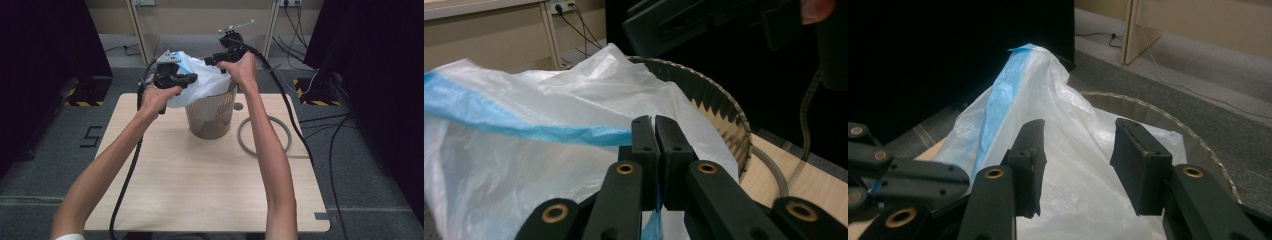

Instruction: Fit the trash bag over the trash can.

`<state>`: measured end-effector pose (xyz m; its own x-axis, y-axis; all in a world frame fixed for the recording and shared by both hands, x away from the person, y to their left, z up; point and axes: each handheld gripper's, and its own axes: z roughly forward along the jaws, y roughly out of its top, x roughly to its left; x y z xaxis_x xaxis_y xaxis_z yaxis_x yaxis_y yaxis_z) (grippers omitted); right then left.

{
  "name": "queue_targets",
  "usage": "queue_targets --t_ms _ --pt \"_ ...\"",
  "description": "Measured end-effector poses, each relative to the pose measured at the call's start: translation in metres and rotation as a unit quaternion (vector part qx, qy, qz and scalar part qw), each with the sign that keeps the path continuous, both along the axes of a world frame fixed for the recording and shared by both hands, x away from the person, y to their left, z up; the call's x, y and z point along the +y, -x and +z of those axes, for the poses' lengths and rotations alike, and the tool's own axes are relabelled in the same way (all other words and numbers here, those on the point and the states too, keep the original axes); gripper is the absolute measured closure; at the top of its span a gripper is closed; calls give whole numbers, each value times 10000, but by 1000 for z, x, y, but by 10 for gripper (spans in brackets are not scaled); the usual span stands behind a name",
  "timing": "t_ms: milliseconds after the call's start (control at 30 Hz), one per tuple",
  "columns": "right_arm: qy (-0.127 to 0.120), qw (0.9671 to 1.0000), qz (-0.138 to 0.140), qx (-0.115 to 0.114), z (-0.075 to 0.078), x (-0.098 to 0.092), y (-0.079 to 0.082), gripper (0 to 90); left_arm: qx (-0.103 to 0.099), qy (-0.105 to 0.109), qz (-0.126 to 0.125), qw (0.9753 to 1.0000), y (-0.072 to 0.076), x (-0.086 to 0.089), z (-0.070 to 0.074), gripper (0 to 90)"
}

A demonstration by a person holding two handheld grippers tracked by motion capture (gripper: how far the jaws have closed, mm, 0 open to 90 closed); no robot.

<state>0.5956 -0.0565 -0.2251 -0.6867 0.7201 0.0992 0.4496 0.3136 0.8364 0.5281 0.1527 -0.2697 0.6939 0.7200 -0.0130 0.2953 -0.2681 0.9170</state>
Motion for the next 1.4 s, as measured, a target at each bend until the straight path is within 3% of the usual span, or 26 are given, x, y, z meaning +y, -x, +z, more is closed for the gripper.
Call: queue_targets --t_ms 100,133,233,300,367,500,567,733,867,1033,1133,1267,1333,1400 --pt "276 9996 -66 73 -7 6 -5 562 4 -20 -16 10000 0 -2 -1 866" --pt "490 9986 -131 117 -12 8 -9 566 5 -10 -11 10000 0 -2 -1 866" --pt "800 9956 -320 362 -31 11 -25 571 -3 -27 5 10000 -2 0 0 863" --pt "832 9949 -393 421 -34 11 -28 572 -19 -7 37 10000 -2 1 1 862" --pt "1054 9912 -539 598 -44 10 -37 585 -37 -14 49 10000 -3 3 2 857" --pt "1232 9883 -483 759 -49 11 -40 581 -44 -28 72 10000 -4 7 2 853" --pt "1191 9891 -479 723 -47 11 -38 578 -59 -37 75 9999 -5 8 2 853" --pt "597 9973 -302 299 -20 6 -20 556 -129 -126 51 9998 -3 2 1 854" --pt "168 9997 -45 195 1 9 -9 550 -139 -229 -46 9996 -1 -5 0 852" --pt "165 9990 321 270 10 27 -2 536 -190 -317 -101 9993 3 -10 -1 853" --pt "7 9964 706 474 10 37 -2 532 -249 -342 -134 9990 6 -12 -1 857" --pt "138 9934 963 606 5 50 -3 541 -257 -398 -193 9987 8 -13 -1 856" --pt "257 9922 1052 615 3 55 -3 608 -260 -378 -200 9987 9 -14 -2 854" --pt "329 9908 1157 620 0 58 -5 743 -258 -365 -203 9988 10 -13 -2 852"
